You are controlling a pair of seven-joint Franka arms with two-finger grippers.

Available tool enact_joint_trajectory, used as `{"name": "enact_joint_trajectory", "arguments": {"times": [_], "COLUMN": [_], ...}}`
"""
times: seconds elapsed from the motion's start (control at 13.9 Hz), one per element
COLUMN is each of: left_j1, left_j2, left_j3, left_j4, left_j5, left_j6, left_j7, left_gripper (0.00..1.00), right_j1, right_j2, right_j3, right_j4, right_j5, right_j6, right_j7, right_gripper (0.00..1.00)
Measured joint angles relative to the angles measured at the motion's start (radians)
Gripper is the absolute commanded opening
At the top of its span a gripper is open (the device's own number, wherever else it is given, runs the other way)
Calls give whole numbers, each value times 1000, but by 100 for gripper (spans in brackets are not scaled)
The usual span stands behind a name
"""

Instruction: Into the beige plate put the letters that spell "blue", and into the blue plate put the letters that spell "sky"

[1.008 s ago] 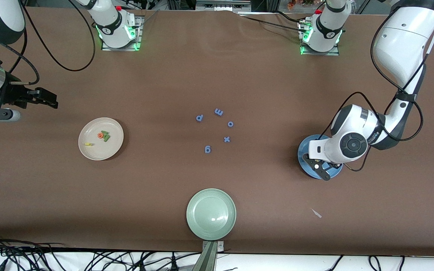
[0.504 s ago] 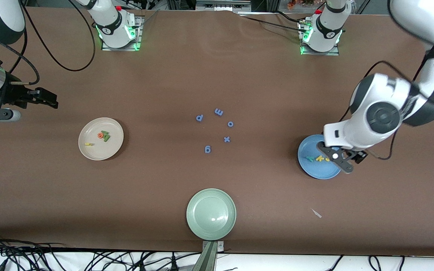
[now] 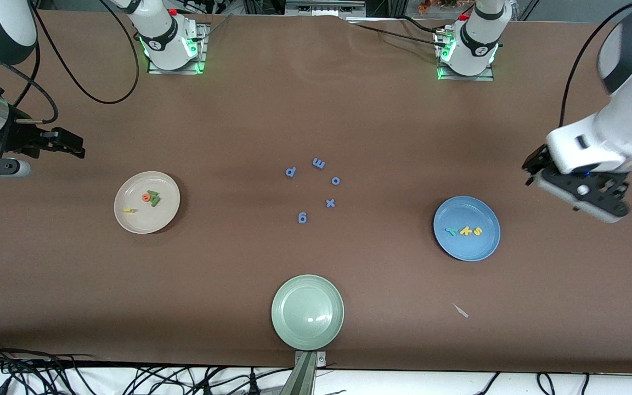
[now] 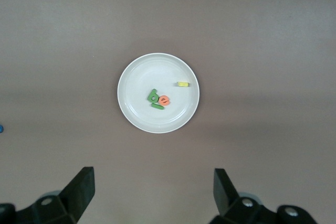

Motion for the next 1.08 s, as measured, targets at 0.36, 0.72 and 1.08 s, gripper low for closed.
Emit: {"name": "enact_joint_trajectory", "arguments": {"times": [0.36, 0.72, 1.08], "left_j1": [-163, -209, -211], "left_j2": [-179, -250, -244], "left_j3": [166, 317, 329], "left_j4": [-64, -178, -213], "left_j5": [-110, -166, -167], "left_j6": [-90, -91, -90], "left_j7": [-363, -447, -447], "left_gripper": [100, 100, 100], "right_j1": [0, 0, 1], "right_j2": [0, 0, 0], "right_j3": [0, 1, 1], "right_j4": [0, 0, 0], "right_j5": [0, 0, 0], "right_j6": [0, 0, 0], "right_j7": [0, 0, 0], "right_gripper": [100, 100, 100]}}
